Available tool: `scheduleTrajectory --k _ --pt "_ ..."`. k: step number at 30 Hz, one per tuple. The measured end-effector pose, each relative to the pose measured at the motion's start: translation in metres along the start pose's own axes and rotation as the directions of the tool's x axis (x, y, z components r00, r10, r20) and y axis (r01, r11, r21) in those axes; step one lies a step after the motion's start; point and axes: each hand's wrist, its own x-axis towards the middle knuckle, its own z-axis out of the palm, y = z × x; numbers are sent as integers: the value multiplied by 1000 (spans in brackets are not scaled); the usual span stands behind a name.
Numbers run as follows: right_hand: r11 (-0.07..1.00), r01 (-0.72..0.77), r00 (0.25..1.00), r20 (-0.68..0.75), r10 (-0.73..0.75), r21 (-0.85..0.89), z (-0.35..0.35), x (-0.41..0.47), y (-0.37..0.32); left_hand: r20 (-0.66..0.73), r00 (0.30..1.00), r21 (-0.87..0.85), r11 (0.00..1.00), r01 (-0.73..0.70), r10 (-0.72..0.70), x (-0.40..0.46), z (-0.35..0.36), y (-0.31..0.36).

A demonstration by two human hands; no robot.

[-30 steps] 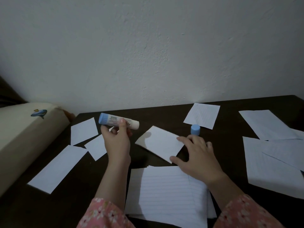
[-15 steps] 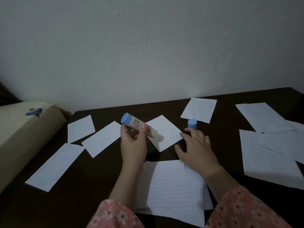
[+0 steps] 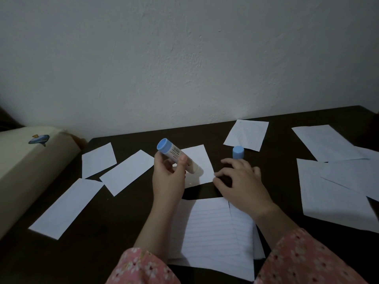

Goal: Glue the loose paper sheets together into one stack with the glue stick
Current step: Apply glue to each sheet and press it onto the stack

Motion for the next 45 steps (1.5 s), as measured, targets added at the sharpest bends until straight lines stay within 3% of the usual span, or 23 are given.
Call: scheduleTrajectory --k 2,7,12,17,23,45 --pt "999 33 999 0 -33 33 -1 -1 0 7 1000 21 1000 -13 13 1 -2 -1" --pt "996 74 985 159 -65 -51 -2 1 0 134 986 135 984 -120 102 1 -4 -5" --pt "999 37 991 129 -41 31 -3 0 -2 303 940 248 940 -234 154 -5 0 -4" --pt "998 52 987 155 -46 -31 -1 1 -2 325 932 262 931 -253 162 -5 0 -4" --pt "997 47 995 89 -42 -55 1 -1 -1 356 925 301 920 -252 137 -3 1 -7" --pt "999 31 991 127 -28 -25 -1 2 -1 461 873 368 861 -351 159 -1 -10 -6"
